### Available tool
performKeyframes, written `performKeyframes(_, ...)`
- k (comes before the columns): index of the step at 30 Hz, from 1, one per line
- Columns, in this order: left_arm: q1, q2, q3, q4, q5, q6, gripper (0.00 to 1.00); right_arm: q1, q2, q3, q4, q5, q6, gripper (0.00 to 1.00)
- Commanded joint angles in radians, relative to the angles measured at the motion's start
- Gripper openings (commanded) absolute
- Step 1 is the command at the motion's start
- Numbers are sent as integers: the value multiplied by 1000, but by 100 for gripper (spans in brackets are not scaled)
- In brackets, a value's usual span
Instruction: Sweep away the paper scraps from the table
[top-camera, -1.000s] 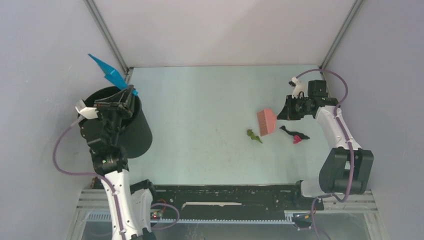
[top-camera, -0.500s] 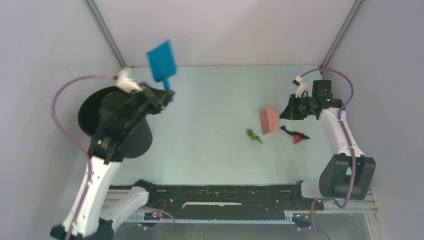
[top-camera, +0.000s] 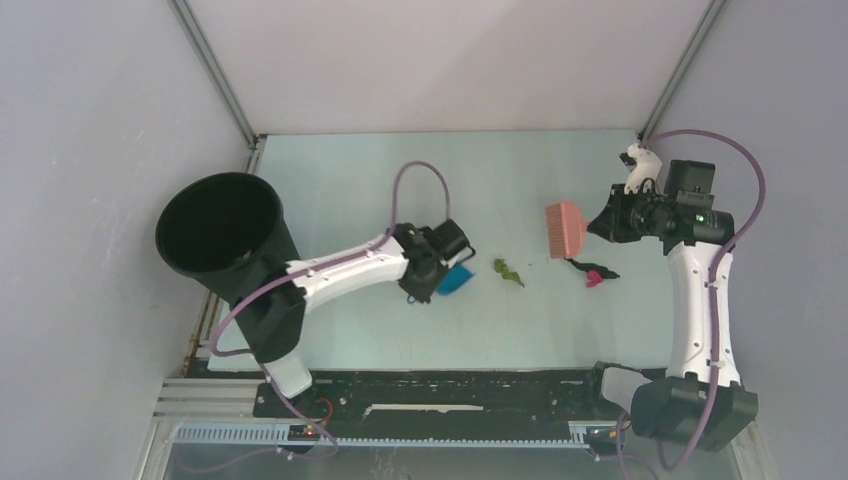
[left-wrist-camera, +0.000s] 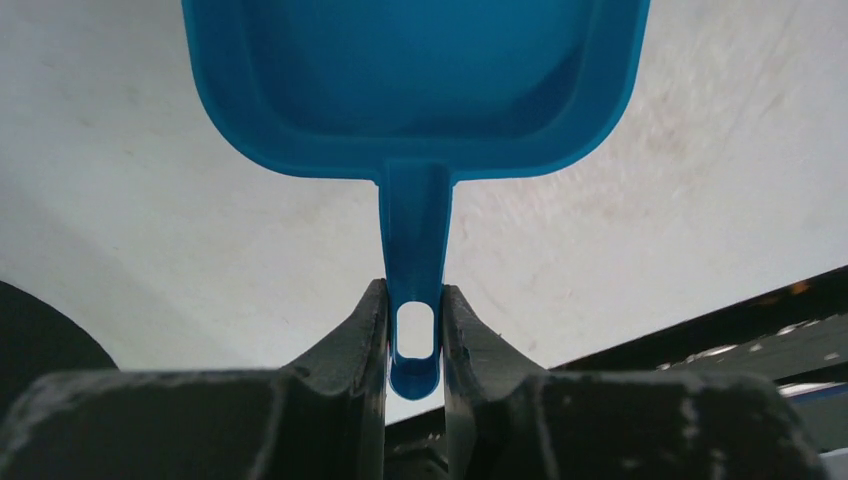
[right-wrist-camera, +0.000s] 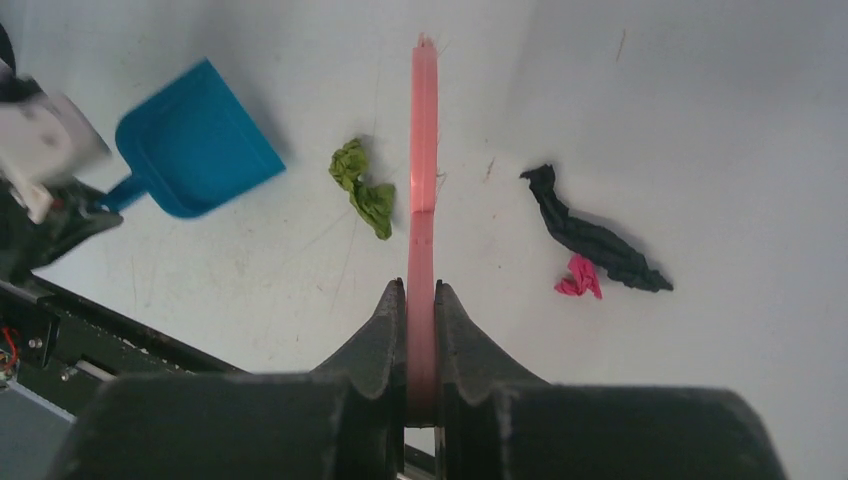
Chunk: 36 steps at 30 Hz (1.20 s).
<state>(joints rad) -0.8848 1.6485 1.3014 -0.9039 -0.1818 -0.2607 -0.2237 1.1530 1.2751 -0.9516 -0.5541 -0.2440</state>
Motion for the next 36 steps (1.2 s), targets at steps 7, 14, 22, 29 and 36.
performKeyframes(7,-80,7,-91,-6,42,58,26,-56,-2,-25,-33,-11,-33,0)
performKeyframes(14,-118,1,-154,96,15,39,45,-70,19,-31,-14,-39,-17,0)
performKeyframes(22,-143,-248,-355,288,-59,-77,71,-85,22,-57,14,-65,-14,0)
performKeyframes(29,-158,-272,-454,422,-61,-120,63,-86,26,-57,23,-95,-11,0)
performKeyframes(36,-161,-290,-565,554,-142,-146,62,-86,29,-58,11,-99,-20,0)
